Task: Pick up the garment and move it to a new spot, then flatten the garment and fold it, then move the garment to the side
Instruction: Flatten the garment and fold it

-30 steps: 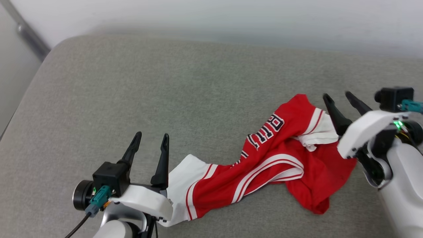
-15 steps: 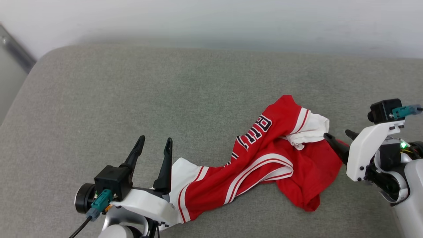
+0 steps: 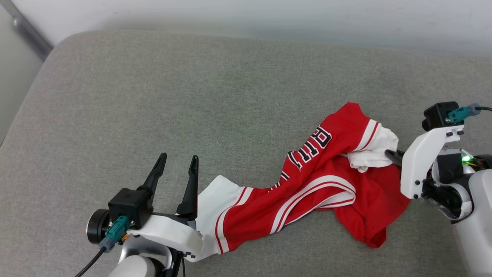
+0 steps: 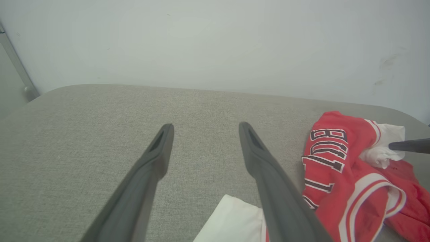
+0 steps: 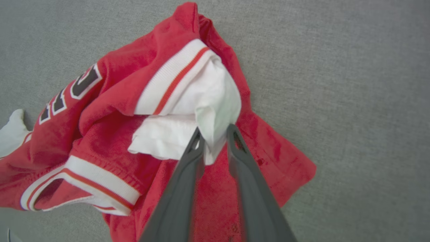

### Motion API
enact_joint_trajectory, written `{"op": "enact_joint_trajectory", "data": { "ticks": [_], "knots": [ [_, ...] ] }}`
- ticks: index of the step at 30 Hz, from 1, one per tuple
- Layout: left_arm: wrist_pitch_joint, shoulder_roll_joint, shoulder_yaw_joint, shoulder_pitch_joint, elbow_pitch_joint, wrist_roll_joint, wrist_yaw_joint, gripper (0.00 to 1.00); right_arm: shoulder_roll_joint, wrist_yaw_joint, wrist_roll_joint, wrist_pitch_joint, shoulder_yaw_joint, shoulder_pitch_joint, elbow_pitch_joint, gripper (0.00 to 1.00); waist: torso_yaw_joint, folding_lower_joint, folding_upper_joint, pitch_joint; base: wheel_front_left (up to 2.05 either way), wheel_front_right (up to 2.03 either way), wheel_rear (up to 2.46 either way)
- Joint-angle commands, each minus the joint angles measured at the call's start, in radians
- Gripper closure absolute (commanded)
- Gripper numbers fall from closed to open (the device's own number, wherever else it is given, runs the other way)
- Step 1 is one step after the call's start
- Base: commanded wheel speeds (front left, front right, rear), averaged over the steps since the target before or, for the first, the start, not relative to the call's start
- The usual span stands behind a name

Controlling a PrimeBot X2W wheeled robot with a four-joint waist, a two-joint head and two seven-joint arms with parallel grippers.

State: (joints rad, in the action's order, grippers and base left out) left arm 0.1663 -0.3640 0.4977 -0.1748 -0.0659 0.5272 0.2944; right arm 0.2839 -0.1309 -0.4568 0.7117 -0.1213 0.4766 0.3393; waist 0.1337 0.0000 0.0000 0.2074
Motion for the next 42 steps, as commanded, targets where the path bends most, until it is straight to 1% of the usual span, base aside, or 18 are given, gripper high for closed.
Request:
{"op": "enact_joint_trajectory", "data": {
  "ticks": [1,6,9,12,15,18,19,20,24,25,26,27,28,32,33,34,35,42],
  "knots": [
    [0.007,0.002,-0.005,-0.007,0.005,0.003,0.003,0.0,0.011,0.0,0.005,0.01,0.002,0.01,-0.014,1.0,-0.009,0.0,0.0,-0.014,0.0,0.0,0.0],
    [0.011,-0.004,-0.006,0.016,0.01,0.01,0.009,0.0,0.048,0.0,0.017,0.063,0.033,0.002,-0.094,1.0,-0.042,0.0,0.0,-0.052,0.0,0.0,0.0],
    [0.006,-0.008,-0.005,0.027,0.005,0.01,0.015,0.0,0.076,0.0,0.026,0.107,0.086,-0.003,-0.159,1.0,-0.063,0.0,0.0,-0.069,0.0,0.0,0.0],
    [0.003,-0.011,-0.006,0.033,-0.001,0.012,0.022,0.0,0.104,0.0,0.045,0.158,0.168,-0.017,-0.211,1.0,-0.08,0.0,0.0,-0.079,0.0,0.0,0.0],
    [0.0,-0.015,-0.005,0.044,-0.006,0.012,0.027,0.0,0.108,0.0,0.068,0.233,0.272,-0.053,-0.232,1.0,-0.092,0.0,0.0,-0.084,0.0,0.0,0.0],
    [-0.002,-0.018,-0.003,0.046,-0.011,0.012,0.029,0.0,0.076,0.0,0.103,0.299,0.372,-0.119,-0.224,1.0,-0.096,0.0,0.0,-0.084,0.0,0.0,0.0],
    [-0.003,-0.021,-0.004,0.046,-0.012,0.013,0.028,0.0,0.048,0.0,0.113,0.301,0.429,-0.163,-0.211,1.0,-0.097,0.0,0.0,-0.081,0.0,0.0,0.0],
    [-0.004,-0.022,-0.004,0.046,-0.012,0.014,0.027,0.0,0.033,0.0,0.114,0.296,0.455,-0.188,-0.197,1.0,-0.097,0.0,0.0,-0.08,0.0,0.0,0.0],
    [-0.012,-0.026,-0.001,0.045,-0.015,0.013,0.032,0.0,-0.022,0.0,0.116,0.207,0.522,-0.24,-0.121,1.0,-0.095,0.0,0.0,-0.071,0.0,0.0,0.0],
    [-0.014,-0.028,-0.001,0.043,-0.016,0.013,0.031,0.0,-0.029,0.0,0.119,0.176,0.532,-0.247,-0.097,0.98,-0.095,0.0,0.0,-0.069,0.0,0.0,0.0],
    [-0.017,-0.029,-0.001,0.042,-0.015,0.013,0.031,0.0,-0.041,0.0,0.111,0.148,0.54,-0.254,-0.069,0.65,-0.094,0.0,0.0,-0.067,0.0,0.0,0.0],
    [-0.019,-0.031,-0.001,0.04,-0.015,0.013,0.031,0.0,-0.049,0.0,0.107,0.116,0.545,-0.257,-0.045,0.07,-0.095,0.0,0.0,-0.067,0.0,0.0,0.0],
    [-0.019,-0.032,-0.001,0.04,-0.015,0.014,0.03,0.0,-0.05,0.0,0.104,0.084,0.544,-0.259,-0.021,0.0,-0.095,0.0,0.0,-0.067,0.0,0.0,0.0],
    [-0.021,-0.039,-0.002,0.047,-0.01,0.019,0.031,0.0,-0.045,0.0,0.083,-0.034,0.525,-0.267,0.036,0.0,-0.096,0.0,0.0,-0.08,0.0,0.0,0.0],
    [-0.021,-0.039,-0.002,0.047,-0.01,0.019,0.031,0.0,-0.045,0.0,0.083,-0.034,0.525,-0.267,0.036,0.0,-0.096,0.0,0.0,-0.08,0.0,0.0,0.0],
    [-0.022,-0.04,-0.001,0.057,-0.007,0.021,0.033,0.0,-0.032,0.0,0.069,-0.1,0.508,-0.285,0.036,0.0,-0.096,0.0,0.0,-0.094,0.0,0.0,0.0],
    [-0.022,-0.04,-0.001,0.057,-0.007,0.021,0.033,0.0,-0.032,0.0,0.069,-0.1,0.508,-0.285,0.036,0.0,-0.096,0.0,0.0,-0.094,0.0,0.0,0.0],
    [-0.026,-0.05,-0.006,0.105,-0.005,0.032,0.051,0.0,0.012,0.0,0.077,-0.362,0.433,-0.365,-0.077,0.0,-0.108,0.0,0.0,-0.161,0.0,0.0,0.0]
  ]
}}
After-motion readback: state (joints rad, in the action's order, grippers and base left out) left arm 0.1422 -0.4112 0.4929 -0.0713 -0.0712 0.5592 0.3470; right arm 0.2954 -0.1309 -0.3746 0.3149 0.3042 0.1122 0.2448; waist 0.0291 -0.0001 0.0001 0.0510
